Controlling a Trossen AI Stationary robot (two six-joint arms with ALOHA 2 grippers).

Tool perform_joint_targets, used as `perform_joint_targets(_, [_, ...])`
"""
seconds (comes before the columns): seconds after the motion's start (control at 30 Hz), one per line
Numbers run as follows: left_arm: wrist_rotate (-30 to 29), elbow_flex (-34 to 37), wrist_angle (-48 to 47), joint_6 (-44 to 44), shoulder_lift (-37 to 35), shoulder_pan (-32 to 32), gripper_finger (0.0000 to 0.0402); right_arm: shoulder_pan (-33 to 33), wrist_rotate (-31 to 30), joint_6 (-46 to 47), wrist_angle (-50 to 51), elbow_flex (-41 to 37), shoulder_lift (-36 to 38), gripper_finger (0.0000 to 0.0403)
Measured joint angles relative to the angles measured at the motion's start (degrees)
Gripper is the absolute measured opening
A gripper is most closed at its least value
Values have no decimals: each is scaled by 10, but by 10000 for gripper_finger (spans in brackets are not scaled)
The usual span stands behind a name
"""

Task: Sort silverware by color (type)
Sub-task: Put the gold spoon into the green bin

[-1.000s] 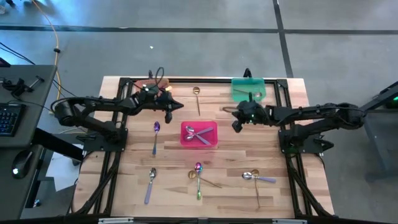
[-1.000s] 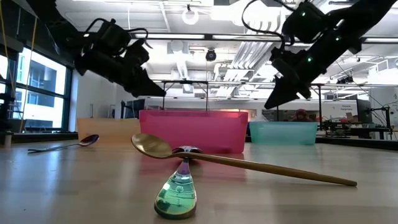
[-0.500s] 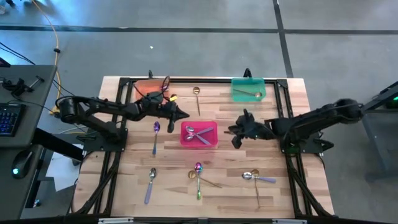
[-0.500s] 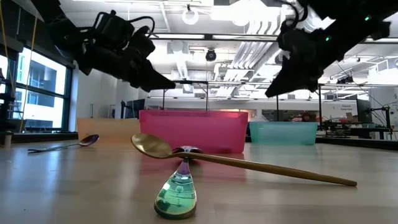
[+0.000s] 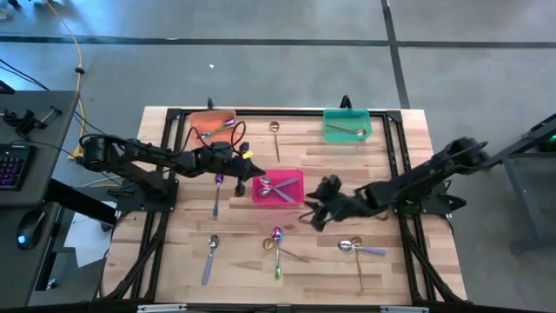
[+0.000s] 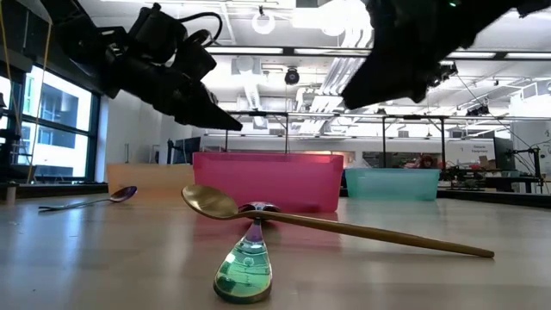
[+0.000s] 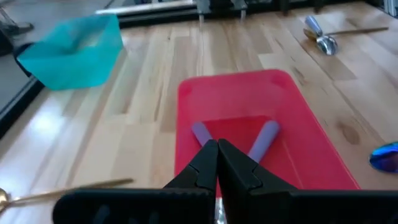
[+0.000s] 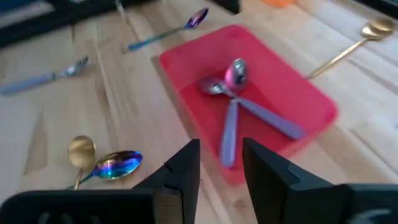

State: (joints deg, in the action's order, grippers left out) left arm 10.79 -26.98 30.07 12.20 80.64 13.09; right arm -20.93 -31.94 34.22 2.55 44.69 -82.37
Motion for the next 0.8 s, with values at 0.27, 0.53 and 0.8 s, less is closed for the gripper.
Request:
perform_joint_targets(0.27, [0,0,-9,-24,2,0,0,-39,57,16,151,201,-164,106])
perform_joint_targets(0.53, [0,0,-12,-18,2,2,0,-80,136,55,184,327,-279,106])
perform_joint_targets(0.8, [1,0,-16,-15,2,4,0,-95,161,81,236,425,-384,106])
